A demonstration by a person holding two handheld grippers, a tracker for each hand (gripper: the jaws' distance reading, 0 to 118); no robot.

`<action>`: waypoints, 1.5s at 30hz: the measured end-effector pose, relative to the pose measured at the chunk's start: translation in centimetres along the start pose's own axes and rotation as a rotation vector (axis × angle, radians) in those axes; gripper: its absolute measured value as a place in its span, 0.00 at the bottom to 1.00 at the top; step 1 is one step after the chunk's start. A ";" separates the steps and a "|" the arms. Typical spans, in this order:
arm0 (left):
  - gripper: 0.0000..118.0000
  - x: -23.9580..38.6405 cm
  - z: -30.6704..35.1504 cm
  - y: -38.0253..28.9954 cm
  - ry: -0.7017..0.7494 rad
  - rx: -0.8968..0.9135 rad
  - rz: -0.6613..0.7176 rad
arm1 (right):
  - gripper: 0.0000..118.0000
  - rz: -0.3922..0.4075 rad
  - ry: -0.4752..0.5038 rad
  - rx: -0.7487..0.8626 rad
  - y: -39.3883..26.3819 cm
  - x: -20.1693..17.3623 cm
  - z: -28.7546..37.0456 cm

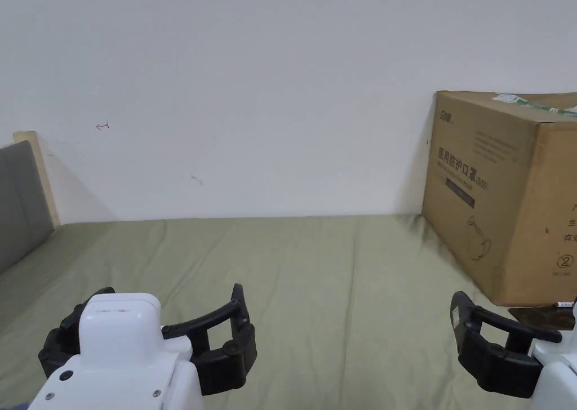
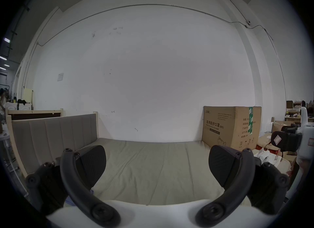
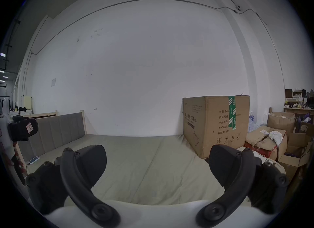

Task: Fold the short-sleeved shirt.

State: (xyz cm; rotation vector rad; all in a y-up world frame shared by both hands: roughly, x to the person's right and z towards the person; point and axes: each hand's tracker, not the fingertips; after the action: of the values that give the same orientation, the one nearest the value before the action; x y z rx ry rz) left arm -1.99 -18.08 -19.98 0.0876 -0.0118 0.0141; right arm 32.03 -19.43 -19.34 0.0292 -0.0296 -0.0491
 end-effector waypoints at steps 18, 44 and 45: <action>1.00 -1.2 -1.2 -0.6 -0.067 -0.080 0.049 | 1.00 -0.017 0.066 -0.037 -0.4 -2.1 -0.9; 1.00 -1.1 -2.1 -0.1 0.082 -0.209 0.041 | 1.00 -0.004 0.082 -0.105 -1.2 -3.1 -1.6; 1.00 -1.2 -2.4 -0.4 0.083 -0.220 0.066 | 1.00 -0.007 0.084 -0.107 -1.2 -3.1 -1.7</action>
State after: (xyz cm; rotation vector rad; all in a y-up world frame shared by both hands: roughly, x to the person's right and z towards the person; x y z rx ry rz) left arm -3.15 -18.33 -22.38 -0.1331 0.0669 0.0820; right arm 28.95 -20.46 -21.13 -0.0752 0.0566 -0.0567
